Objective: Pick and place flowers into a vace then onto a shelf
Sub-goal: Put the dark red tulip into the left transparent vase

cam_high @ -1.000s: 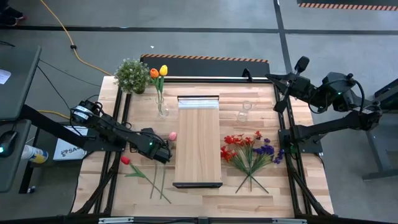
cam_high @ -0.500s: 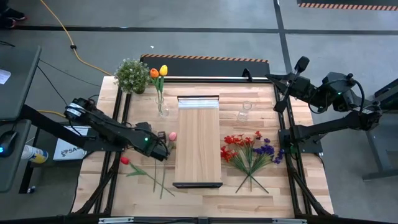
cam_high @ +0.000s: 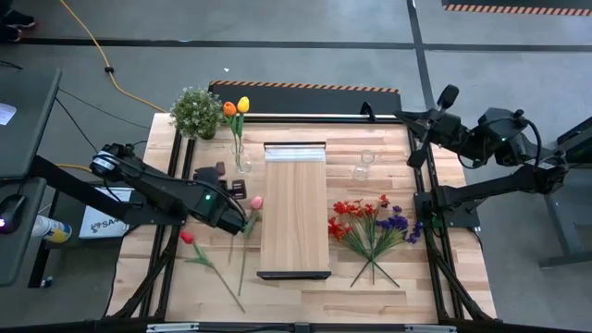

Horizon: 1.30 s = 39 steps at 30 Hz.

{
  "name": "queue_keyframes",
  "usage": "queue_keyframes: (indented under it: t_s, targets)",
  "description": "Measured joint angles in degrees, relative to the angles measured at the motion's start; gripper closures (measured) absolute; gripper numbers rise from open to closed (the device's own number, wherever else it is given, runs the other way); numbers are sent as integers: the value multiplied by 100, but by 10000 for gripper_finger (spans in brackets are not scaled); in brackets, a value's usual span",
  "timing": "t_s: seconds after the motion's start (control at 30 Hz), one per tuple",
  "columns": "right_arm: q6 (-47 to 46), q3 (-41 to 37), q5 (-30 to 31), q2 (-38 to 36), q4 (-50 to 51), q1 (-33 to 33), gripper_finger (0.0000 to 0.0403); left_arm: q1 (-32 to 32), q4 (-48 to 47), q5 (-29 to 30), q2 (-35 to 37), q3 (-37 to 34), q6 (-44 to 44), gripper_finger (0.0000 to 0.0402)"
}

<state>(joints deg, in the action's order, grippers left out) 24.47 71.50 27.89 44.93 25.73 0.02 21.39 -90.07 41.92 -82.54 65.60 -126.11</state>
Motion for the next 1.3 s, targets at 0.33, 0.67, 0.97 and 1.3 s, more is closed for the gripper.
queue_keyframes:
  t_s: [0.33, 0.67, 0.97, 1.3]
  targets:
    - [-1, 0, -1, 2, 81, 1, 402, 0, 7, 1516, 0, 897, 744, 368]
    - [-2, 0, -1, 2, 208, 1, 402, 0, 3, 2975, 245, 2433, 3286, 368]
    - [-2, 0, 0, 0, 278, -1, 402, -11, 1, 4807, 347, 3196, 5354, 368]
    - [0, 0, 1, 0, 276, 1, 402, -578, 6, 4819, 385, 3264, 5541, 368]
